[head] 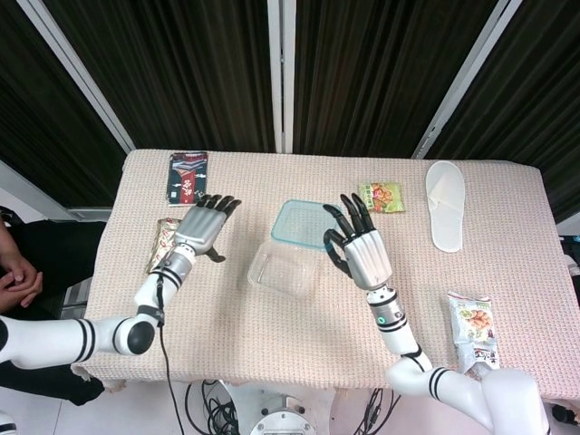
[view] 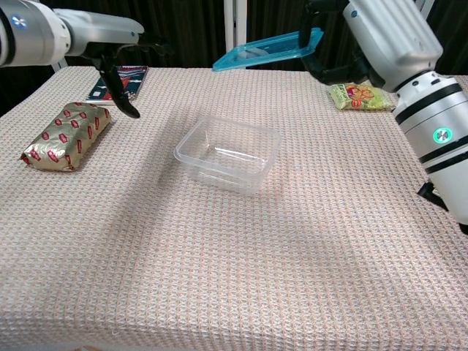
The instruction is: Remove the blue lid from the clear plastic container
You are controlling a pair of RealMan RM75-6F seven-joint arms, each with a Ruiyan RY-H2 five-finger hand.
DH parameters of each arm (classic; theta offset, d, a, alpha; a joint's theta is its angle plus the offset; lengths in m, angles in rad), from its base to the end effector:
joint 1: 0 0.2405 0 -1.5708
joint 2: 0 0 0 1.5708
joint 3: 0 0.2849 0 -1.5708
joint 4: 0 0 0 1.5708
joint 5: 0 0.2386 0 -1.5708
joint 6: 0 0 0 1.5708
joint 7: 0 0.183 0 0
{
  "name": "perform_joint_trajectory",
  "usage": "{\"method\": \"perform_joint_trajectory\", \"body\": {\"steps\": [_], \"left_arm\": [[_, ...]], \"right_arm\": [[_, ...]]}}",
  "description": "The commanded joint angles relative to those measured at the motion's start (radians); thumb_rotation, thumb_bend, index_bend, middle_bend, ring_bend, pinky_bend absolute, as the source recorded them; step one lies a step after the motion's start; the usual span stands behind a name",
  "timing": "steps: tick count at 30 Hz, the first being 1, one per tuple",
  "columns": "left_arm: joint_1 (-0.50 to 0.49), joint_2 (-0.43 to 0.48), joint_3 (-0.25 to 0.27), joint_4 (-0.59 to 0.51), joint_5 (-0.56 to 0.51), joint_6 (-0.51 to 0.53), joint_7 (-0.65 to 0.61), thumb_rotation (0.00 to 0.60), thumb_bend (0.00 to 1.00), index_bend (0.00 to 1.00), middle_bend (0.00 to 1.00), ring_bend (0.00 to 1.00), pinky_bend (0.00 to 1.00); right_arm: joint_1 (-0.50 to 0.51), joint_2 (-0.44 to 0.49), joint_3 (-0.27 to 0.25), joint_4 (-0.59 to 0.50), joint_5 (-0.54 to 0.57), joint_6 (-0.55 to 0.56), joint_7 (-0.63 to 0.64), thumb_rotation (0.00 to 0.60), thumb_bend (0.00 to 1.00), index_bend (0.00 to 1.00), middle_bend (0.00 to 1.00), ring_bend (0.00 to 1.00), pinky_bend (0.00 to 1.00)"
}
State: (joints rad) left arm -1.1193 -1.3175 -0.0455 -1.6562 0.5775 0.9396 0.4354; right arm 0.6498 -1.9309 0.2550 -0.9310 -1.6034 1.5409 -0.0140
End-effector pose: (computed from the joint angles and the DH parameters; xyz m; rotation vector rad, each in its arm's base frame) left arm -0.1114 0.4514 -0.0052 -1.8715 -0.9894 -0.7246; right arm -0.1387 -0.3907 -0.0469 1.4618 -0.5338 1.5296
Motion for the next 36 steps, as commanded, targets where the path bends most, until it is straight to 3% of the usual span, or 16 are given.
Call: {"method": "perform_joint_trajectory", "body": {"steps": [1, 3, 4, 6, 8, 13, 20, 25, 29, 36], "left_arm": [[0.056, 0.049, 0.009, -0.029, 0.045, 0.049, -0.03, 0.6, 0.0, 0.03, 0.02, 0.0, 0.02], [0.097, 0.076, 0.012, -0.039, 0.078, 0.079, -0.06, 0.6, 0.0, 0.03, 0.02, 0.0, 0.02], [0.115, 0.088, 0.013, -0.043, 0.093, 0.09, -0.073, 0.6, 0.0, 0.03, 0.02, 0.0, 0.02], [0.156, 0.116, 0.018, -0.051, 0.134, 0.113, -0.108, 0.6, 0.0, 0.03, 0.02, 0.0, 0.02], [0.198, 0.141, 0.024, -0.057, 0.171, 0.147, -0.129, 0.6, 0.0, 0.03, 0.02, 0.0, 0.02], [0.304, 0.179, 0.044, -0.062, 0.263, 0.277, -0.141, 0.6, 0.0, 0.03, 0.03, 0.0, 0.02], [0.457, 0.224, 0.059, -0.057, 0.345, 0.398, -0.226, 0.6, 0.0, 0.07, 0.06, 0.0, 0.03], [0.574, 0.243, 0.085, -0.026, 0.443, 0.508, -0.276, 0.6, 0.0, 0.1, 0.08, 0.0, 0.02], [0.681, 0.242, 0.115, 0.018, 0.544, 0.612, -0.329, 0.6, 0.0, 0.12, 0.1, 0.0, 0.02], [0.824, 0.25, 0.155, -0.03, 0.606, 0.681, -0.369, 0.6, 0.0, 0.12, 0.1, 0.0, 0.01]], "right_arm": [[-0.014, 0.038, 0.02, 0.012, 0.045, -0.034, -0.003, 0.6, 0.31, 0.67, 0.18, 0.0, 0.0], [-0.025, 0.065, 0.021, 0.012, 0.073, -0.068, -0.005, 0.6, 0.28, 0.56, 0.11, 0.0, 0.0], [-0.031, 0.082, 0.015, 0.004, 0.086, -0.095, -0.016, 0.6, 0.25, 0.46, 0.08, 0.0, 0.0], [-0.047, 0.146, -0.006, -0.066, 0.13, -0.194, -0.076, 0.6, 0.13, 0.13, 0.01, 0.0, 0.0], [-0.063, 0.222, -0.018, -0.178, 0.166, -0.261, -0.128, 0.6, 0.04, 0.0, 0.0, 0.0, 0.0], [-0.11, 0.407, -0.042, -0.434, 0.225, -0.341, -0.163, 0.6, 0.0, 0.0, 0.0, 0.0, 0.0], [-0.188, 0.684, -0.083, -0.666, 0.186, -0.337, -0.003, 0.6, 0.02, 0.0, 0.0, 0.0, 0.0], [-0.274, 0.823, -0.097, -0.763, 0.195, -0.255, 0.027, 0.6, 0.08, 0.03, 0.07, 0.0, 0.0], [-0.352, 0.931, -0.134, -0.835, 0.183, -0.207, 0.095, 0.6, 0.1, 0.04, 0.05, 0.0, 0.0], [-0.479, 0.945, -0.202, -0.839, 0.091, -0.049, 0.118, 0.6, 0.1, 0.04, 0.0, 0.0, 0.0]]}}
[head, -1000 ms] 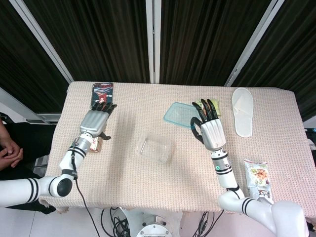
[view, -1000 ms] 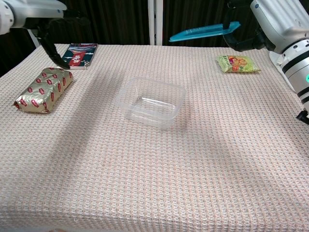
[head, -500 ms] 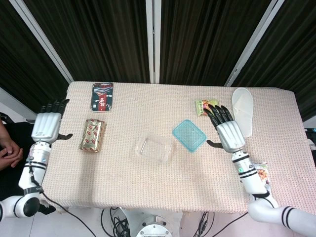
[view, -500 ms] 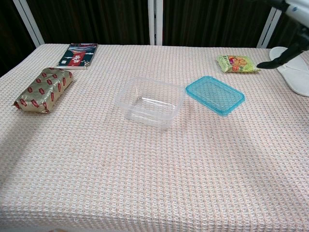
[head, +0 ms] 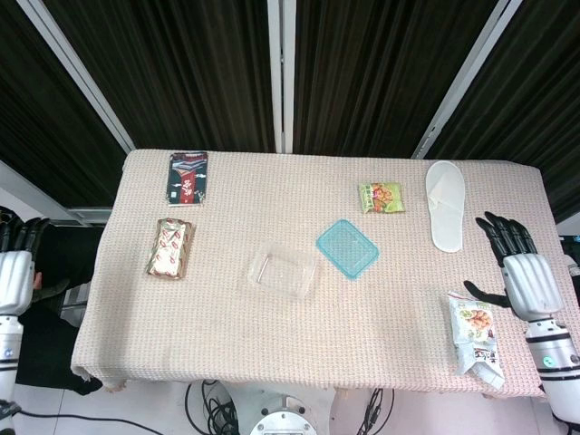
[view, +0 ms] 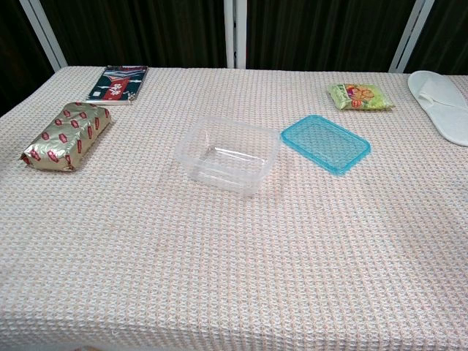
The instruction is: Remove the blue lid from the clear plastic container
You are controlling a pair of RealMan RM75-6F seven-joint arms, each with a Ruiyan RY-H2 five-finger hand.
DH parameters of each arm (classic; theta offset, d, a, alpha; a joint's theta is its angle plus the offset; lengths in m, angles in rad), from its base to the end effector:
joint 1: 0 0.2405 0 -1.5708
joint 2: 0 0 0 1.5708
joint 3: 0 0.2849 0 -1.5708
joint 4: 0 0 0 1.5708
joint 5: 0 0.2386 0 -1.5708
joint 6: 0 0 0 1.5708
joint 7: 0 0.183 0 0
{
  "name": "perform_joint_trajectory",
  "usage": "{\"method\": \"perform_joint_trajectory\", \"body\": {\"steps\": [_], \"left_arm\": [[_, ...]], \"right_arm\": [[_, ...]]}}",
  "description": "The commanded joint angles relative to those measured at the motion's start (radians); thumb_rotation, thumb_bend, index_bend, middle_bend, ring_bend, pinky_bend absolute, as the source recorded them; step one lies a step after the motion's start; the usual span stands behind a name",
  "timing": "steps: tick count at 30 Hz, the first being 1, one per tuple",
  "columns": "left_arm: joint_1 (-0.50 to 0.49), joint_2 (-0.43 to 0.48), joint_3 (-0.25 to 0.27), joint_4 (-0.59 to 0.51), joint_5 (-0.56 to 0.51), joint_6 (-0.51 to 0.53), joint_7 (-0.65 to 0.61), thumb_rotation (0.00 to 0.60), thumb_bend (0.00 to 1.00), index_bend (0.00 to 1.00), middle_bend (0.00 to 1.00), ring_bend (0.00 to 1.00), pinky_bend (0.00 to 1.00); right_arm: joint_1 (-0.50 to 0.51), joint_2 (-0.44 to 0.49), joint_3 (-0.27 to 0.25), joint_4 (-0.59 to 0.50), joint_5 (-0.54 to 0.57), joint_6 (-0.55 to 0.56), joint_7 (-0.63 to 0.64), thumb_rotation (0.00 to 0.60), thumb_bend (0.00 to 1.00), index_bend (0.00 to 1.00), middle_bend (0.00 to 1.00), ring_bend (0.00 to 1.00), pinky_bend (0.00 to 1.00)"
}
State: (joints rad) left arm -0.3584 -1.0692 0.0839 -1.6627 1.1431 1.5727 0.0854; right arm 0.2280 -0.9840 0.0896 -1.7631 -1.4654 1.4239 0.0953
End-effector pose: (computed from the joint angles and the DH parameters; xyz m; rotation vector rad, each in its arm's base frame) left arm -0.3429 0.2838 0.1777 -1.2778 -0.8303 -0.8122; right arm -0.2925 -0.2762 0.1749 1.4261 -0.9313 1.0781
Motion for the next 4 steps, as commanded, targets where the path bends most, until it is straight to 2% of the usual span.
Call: {"method": "perform_joint_trajectory", "body": {"steps": [1, 4], "left_arm": [[0.081, -0.005, 0.029, -0.026, 0.052, 0.062, -0.016, 0.6, 0.0, 0.12, 0.1, 0.0, 0.01], [0.134, -0.037, 0.033, -0.021, 0.086, 0.109, -0.002, 0.6, 0.0, 0.12, 0.1, 0.0, 0.01]], "right_arm": [[-0.069, -0.009, -0.043, -0.004, -0.059, 0.084, 0.011, 0.6, 0.1, 0.04, 0.0, 0.0, 0.0], [-0.092, -0.025, -0.058, 0.005, -0.082, 0.108, 0.02, 0.6, 0.1, 0.04, 0.0, 0.0, 0.0]]}}
